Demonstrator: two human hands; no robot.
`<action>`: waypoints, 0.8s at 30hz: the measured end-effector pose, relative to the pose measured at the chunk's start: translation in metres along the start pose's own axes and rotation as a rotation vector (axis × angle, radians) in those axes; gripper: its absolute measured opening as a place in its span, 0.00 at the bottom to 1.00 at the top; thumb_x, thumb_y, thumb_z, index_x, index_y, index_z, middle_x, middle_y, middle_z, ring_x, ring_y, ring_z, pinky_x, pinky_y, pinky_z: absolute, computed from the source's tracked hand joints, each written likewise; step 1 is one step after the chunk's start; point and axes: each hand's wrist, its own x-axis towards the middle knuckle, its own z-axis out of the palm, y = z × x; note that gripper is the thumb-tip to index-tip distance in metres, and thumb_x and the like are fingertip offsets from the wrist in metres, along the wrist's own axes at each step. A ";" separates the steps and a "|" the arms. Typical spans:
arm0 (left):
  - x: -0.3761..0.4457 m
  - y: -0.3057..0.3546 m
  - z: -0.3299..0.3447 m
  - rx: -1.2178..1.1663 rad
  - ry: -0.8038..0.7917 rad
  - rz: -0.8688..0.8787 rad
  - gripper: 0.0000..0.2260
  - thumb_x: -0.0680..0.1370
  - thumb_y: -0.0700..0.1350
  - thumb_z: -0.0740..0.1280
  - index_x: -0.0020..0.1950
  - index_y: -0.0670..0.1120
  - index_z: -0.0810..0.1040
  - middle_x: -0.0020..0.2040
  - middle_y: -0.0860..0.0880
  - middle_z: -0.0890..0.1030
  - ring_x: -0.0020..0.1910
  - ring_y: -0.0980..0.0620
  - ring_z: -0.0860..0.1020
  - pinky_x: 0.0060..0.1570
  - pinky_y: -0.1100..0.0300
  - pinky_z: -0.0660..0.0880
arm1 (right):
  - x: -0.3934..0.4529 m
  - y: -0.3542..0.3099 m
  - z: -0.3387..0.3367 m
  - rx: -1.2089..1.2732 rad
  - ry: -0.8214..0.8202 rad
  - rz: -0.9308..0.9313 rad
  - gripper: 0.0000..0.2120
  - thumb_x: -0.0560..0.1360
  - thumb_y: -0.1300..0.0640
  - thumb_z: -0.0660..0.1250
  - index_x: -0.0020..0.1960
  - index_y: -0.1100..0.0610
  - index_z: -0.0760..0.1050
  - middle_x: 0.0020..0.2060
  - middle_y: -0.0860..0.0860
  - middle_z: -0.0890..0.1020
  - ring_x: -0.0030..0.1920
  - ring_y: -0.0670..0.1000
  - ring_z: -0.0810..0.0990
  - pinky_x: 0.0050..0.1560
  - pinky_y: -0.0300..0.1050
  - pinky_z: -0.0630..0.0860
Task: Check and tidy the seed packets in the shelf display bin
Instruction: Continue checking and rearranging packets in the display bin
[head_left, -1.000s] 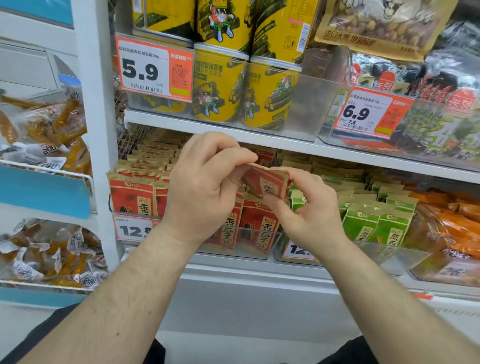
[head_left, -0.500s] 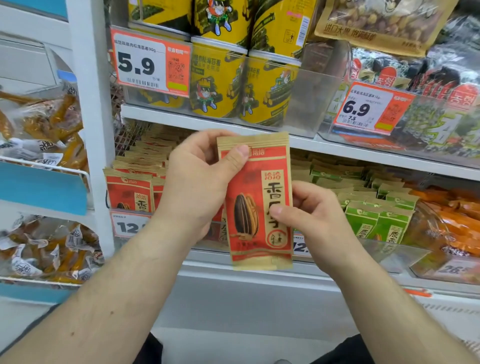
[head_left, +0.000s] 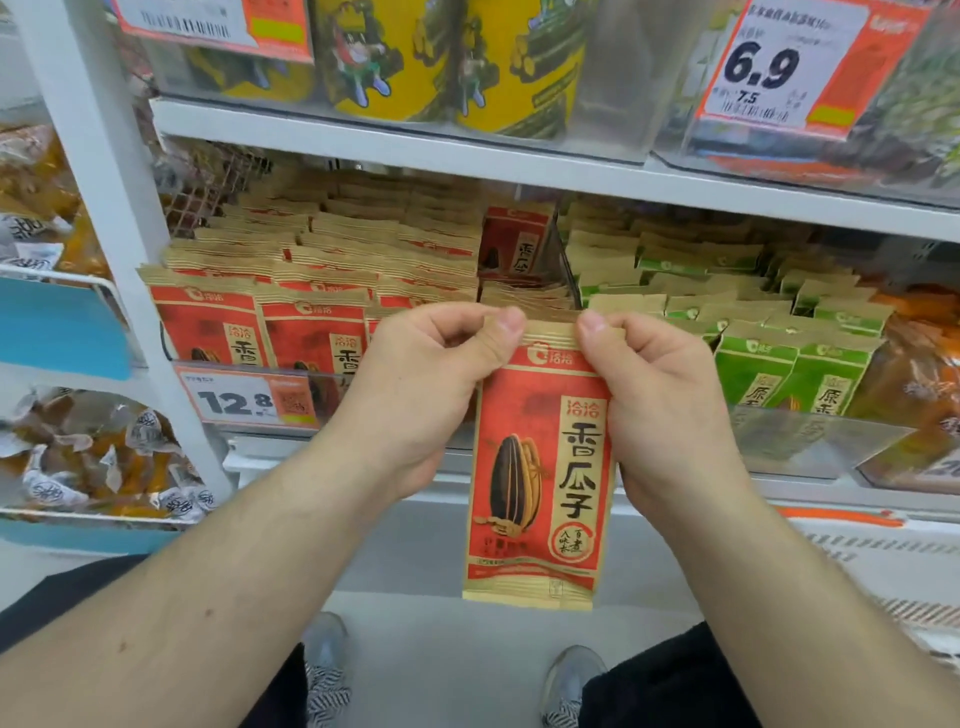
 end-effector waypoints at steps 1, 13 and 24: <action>0.001 0.000 0.000 -0.005 0.004 -0.003 0.10 0.68 0.48 0.69 0.43 0.43 0.82 0.35 0.48 0.83 0.32 0.54 0.80 0.31 0.61 0.77 | 0.000 0.001 -0.001 0.016 -0.013 0.023 0.15 0.79 0.56 0.64 0.34 0.57 0.76 0.27 0.52 0.79 0.29 0.53 0.78 0.31 0.45 0.75; 0.004 -0.008 0.002 -0.024 0.011 -0.026 0.06 0.65 0.46 0.71 0.36 0.44 0.83 0.33 0.47 0.83 0.30 0.53 0.80 0.29 0.60 0.79 | 0.001 0.007 -0.012 0.147 -0.052 0.218 0.20 0.80 0.54 0.62 0.30 0.54 0.76 0.27 0.52 0.78 0.31 0.51 0.78 0.40 0.48 0.71; 0.003 -0.008 0.004 -0.017 0.089 -0.108 0.06 0.75 0.45 0.70 0.44 0.44 0.83 0.39 0.45 0.85 0.34 0.50 0.83 0.32 0.58 0.80 | -0.005 0.011 -0.018 -0.120 -0.088 0.094 0.14 0.77 0.56 0.67 0.43 0.68 0.79 0.35 0.57 0.85 0.36 0.58 0.85 0.39 0.58 0.81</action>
